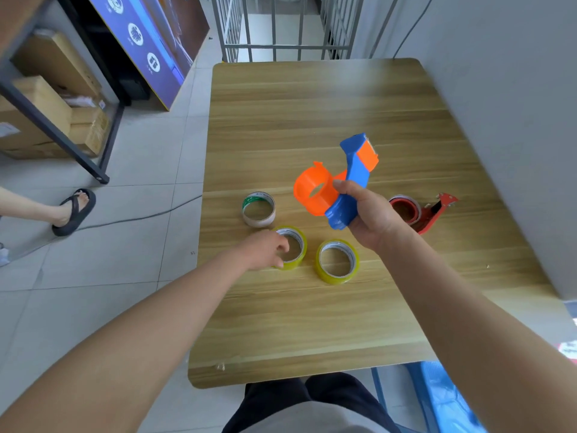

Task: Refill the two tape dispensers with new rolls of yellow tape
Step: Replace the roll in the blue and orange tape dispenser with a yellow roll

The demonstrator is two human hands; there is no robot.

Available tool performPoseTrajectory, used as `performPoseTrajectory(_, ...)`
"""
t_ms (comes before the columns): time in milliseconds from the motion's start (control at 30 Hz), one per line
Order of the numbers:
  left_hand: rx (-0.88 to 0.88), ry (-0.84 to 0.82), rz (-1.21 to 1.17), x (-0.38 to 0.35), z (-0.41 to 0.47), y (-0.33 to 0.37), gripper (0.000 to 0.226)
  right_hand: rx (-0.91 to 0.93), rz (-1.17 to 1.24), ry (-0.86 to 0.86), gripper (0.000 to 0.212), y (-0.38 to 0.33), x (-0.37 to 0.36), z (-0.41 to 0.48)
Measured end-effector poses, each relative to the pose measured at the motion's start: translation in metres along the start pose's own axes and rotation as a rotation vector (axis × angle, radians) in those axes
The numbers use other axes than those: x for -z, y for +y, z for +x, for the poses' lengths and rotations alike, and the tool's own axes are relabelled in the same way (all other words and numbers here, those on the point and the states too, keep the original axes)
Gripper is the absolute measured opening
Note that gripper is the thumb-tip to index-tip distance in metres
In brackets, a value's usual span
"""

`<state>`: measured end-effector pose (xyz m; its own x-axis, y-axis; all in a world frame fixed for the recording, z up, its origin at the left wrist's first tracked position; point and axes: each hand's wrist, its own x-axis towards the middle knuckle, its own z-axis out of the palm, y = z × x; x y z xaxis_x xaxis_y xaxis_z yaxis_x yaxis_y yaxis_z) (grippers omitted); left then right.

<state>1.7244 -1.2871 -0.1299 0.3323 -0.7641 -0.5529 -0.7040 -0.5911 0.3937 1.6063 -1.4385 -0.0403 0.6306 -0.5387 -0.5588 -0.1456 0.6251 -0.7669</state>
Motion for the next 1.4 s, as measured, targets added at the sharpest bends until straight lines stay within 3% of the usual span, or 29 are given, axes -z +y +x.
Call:
performPoseTrajectory(100, 0.013, -0.047, 0.058, -0.015, 0.002, 0.002, 0.043, -0.005, 0.007, 0.014, 0.014, 0.006, 0.005, -0.004)
performPoseTrajectory(200, 0.002, -0.028, 0.127, -0.023, 0.010, 0.001, 0.030, -0.012, -0.007, 0.025, 0.020, 0.012, 0.009, -0.007)
performPoseTrajectory(333, 0.031, 0.090, 0.010, -0.018, 0.016, 0.005, 0.021, -0.006, -0.037, 0.045, 0.019, 0.011, 0.016, -0.010)
performPoseTrajectory(433, 0.049, 0.264, -0.207, 0.002, 0.015, 0.012, 0.025, 0.014, -0.049, 0.047, 0.012, 0.005, 0.019, -0.011)
performPoseTrajectory(633, 0.078, 0.477, -0.896, 0.054, -0.001, 0.021, 0.031, 0.074, -0.031, 0.092, 0.012, -0.015, 0.018, -0.012)
performPoseTrajectory(767, 0.013, 0.478, -1.157, 0.090, -0.019, 0.029, 0.004, 0.141, -0.014, 0.097, 0.013, -0.032, 0.009, -0.012)
performPoseTrajectory(1100, -0.046, 0.521, -1.598, 0.129, -0.047, 0.044, 0.012, 0.252, -0.050, 0.015, 0.016, -0.050, -0.016, -0.015)
performPoseTrajectory(1200, -0.033, 0.533, -1.632, 0.135, -0.052, 0.045, 0.023, 0.259, -0.074, -0.013, 0.020, -0.049, -0.023, -0.014)
performPoseTrajectory(1400, -0.042, 0.538, -1.516, 0.137, -0.062, 0.045, 0.018, 0.276, -0.073, -0.053, 0.018, -0.046, -0.032, -0.012)
